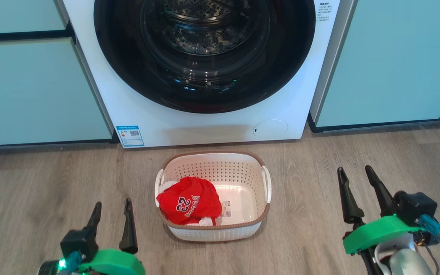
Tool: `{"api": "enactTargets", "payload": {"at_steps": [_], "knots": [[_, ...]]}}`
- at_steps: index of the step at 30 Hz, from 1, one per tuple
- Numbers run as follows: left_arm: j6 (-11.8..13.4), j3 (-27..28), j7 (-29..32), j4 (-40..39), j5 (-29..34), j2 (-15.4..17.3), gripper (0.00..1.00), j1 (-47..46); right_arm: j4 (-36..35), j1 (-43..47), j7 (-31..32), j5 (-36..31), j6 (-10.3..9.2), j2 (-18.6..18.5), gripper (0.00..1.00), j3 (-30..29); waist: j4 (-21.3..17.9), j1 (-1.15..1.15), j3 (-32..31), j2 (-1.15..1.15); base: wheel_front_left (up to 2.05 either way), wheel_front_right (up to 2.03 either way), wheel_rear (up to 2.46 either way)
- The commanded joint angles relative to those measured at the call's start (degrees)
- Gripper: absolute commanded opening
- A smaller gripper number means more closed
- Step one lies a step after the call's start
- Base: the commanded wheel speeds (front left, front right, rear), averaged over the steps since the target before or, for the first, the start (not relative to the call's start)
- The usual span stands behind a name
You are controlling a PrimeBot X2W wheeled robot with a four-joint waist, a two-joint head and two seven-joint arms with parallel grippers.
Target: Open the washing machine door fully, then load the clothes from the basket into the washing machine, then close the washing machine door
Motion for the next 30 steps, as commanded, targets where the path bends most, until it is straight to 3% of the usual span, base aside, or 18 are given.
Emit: {"api": "enactTargets", "payload": {"at_steps": [1,16,30], "knots": [[0.21,1.94,-0.74,-2.19,-0.61,-0.31,1.0,-2.8,-1.74,-2.93,-0.68,-0.32,-0.01,-0.77,1.0,1.42,-0.01,0.0,0.01,0.0,0.0,0.0,0.0],[0.21,2.75,-0.74,-6.21,-0.78,-0.31,1.0,-2.36,-1.47,-3.14,-0.68,0.55,-0.01,-0.77,1.0,2.12,-0.05,0.0,0.31,0.0,0.1,0.1,-0.2],[0.12,2.31,-0.74,-6.01,-0.76,-0.31,1.0,-2.48,-1.64,-3.48,-0.68,0.23,-0.01,-0.77,1.0,1.61,-0.12,0.0,0.82,0.0,1.01,1.01,-2.02]]}}
